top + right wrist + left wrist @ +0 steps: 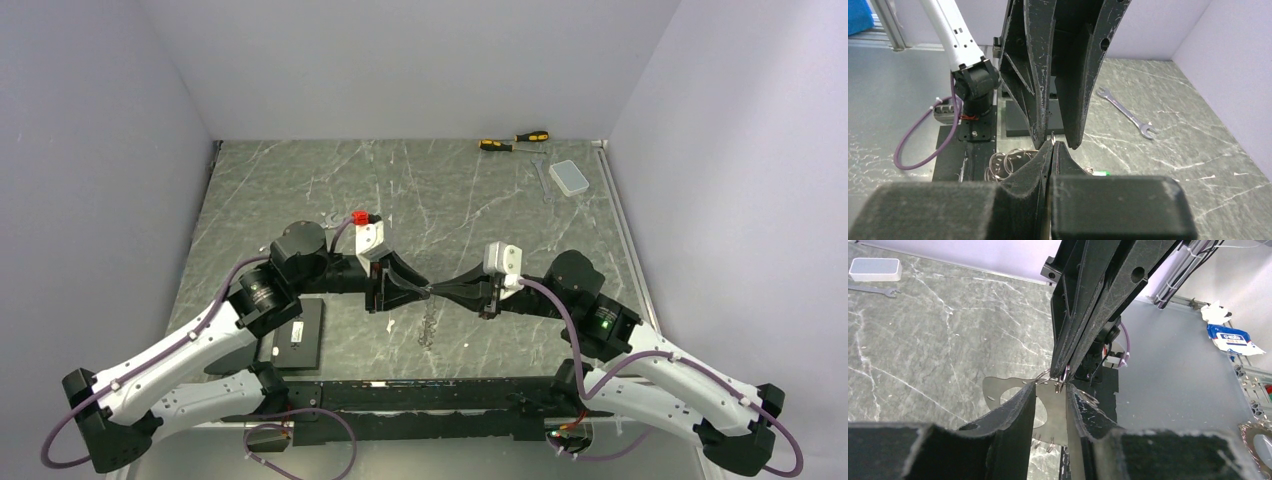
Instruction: Put the keys on the keyring
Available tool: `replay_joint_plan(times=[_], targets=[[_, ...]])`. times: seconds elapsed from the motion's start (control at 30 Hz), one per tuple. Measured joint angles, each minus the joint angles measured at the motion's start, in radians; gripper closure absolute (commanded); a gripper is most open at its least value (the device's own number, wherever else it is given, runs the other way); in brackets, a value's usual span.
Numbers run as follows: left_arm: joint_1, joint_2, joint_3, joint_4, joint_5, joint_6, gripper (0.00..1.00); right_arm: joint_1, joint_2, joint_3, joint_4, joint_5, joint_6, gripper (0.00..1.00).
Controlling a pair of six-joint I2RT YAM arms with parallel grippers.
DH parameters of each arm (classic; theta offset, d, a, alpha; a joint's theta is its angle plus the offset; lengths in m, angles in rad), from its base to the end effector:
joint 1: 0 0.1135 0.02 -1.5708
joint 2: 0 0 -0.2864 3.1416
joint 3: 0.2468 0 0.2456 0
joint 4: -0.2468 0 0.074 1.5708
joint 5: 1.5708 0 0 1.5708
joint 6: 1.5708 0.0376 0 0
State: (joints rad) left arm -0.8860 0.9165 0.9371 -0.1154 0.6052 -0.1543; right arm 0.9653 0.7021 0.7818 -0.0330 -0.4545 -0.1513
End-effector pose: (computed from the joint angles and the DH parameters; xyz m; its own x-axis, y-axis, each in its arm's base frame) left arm 0.1017 -0.1584 0.3957 -0.2121 0.0599 -0.9754 0.9742 0.0918 -0.2062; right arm 0.0670 0.1258 0.3823 0.1752 0.0152 -0.9844 -0.9731 0.1549 -0.1708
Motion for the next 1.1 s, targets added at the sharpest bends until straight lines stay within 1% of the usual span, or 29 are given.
replay_joint_plan(times=[0.23,0.33,0.4,0.43,0.5,0.63,0.67,0.73,0.8,0.87,0.9,0.97,1.1], targets=[[0.000,0.017,-0.001,0.003,0.023,-0.001,0.74,-0.002,0.005,-0.003,0.007,-0.002,0.004,1.00],[0.000,0.017,-0.002,0.007,0.027,-0.001,0.78,-0.002,0.006,-0.003,0.010,-0.002,0.006,1.00],[0.000,0.017,-0.002,0.009,0.031,-0.002,0.83,-0.002,0.006,-0.003,0.012,-0.002,0.006,1.00],[0.000,0.017,-0.002,0.011,0.034,-0.002,0.90,-0.002,0.006,-0.003,0.013,-0.002,0.006,1.00],[0.000,0.017,-0.002,0.013,0.044,-0.008,1.00,-0.002,0.009,-0.003,0.018,-0.002,0.006,1.00],[0.000,0.017,-0.002,0.014,0.053,-0.005,1.00,-0.005,0.011,-0.003,0.020,-0.001,0.015,1.00],[0.000,0.017,-0.002,0.014,0.054,-0.005,1.00,-0.005,0.011,-0.003,0.020,-0.001,0.018,0.96],[0.000,0.016,-0.005,0.016,0.053,-0.006,1.00,-0.006,0.012,-0.003,0.020,0.000,0.022,0.79],[0.000,0.015,-0.013,0.024,0.053,-0.010,1.00,-0.006,0.014,-0.003,0.019,0.003,0.024,0.61],[0.000,0.013,-0.021,0.025,0.055,-0.020,1.00,-0.008,0.014,-0.004,0.019,0.017,0.021,0.48],[-0.001,0.011,-0.028,0.028,0.049,-0.021,1.00,-0.009,0.013,-0.003,0.024,0.020,0.024,0.43],[-0.001,0.010,-0.042,0.039,0.040,-0.027,1.00,-0.005,0.008,-0.003,0.027,0.019,0.026,0.39],[-0.001,0.008,-0.080,0.068,0.014,-0.047,1.00,-0.002,-0.023,-0.006,0.027,0.043,0.021,0.36]])
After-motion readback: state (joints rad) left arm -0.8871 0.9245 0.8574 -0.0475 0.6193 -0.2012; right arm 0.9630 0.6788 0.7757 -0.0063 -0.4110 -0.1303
